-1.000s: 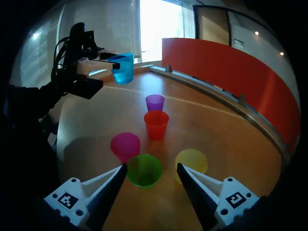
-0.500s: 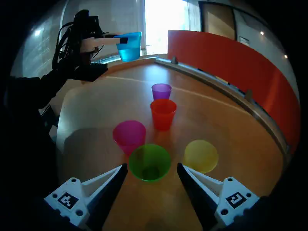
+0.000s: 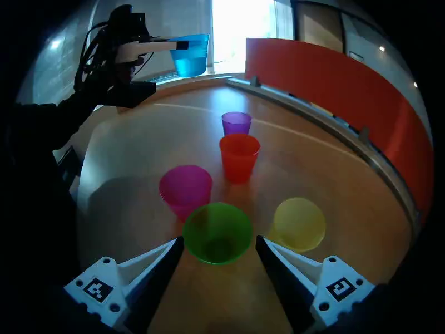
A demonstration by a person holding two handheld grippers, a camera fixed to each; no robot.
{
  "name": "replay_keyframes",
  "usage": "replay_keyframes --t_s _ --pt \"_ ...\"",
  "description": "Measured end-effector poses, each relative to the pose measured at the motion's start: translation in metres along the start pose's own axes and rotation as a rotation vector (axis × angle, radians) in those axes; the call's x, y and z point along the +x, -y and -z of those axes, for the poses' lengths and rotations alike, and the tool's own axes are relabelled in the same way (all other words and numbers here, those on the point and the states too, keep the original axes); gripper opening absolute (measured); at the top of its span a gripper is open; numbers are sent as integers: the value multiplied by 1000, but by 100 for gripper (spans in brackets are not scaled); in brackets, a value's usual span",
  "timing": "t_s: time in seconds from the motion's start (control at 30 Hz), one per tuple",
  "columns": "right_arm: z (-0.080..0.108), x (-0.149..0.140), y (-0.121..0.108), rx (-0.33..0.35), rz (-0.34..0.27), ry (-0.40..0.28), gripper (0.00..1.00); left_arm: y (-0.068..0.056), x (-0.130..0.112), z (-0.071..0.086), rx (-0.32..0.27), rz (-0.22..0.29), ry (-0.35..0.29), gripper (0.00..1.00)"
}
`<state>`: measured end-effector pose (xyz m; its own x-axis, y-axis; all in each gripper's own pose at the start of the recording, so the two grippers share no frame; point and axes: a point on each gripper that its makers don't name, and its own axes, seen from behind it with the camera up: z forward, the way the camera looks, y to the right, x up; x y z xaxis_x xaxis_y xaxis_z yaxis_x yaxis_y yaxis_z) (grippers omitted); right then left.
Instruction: Pour water
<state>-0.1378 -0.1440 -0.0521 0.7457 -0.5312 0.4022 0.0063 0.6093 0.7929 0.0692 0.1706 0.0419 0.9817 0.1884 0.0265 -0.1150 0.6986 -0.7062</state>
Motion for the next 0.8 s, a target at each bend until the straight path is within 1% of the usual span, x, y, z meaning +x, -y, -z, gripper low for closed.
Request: replay_keyframes --t_s 0.33,0.63,0.8 --pt "-16 -3 0 4 31 22 100 3 -5 0 5 2 10 87" --pt "-26 -4 1 15 28 23 100 5 -10 -2 4 7 18 87" --pt "-28 -4 2 18 36 14 93 5 -13 -2 3 9 22 87"
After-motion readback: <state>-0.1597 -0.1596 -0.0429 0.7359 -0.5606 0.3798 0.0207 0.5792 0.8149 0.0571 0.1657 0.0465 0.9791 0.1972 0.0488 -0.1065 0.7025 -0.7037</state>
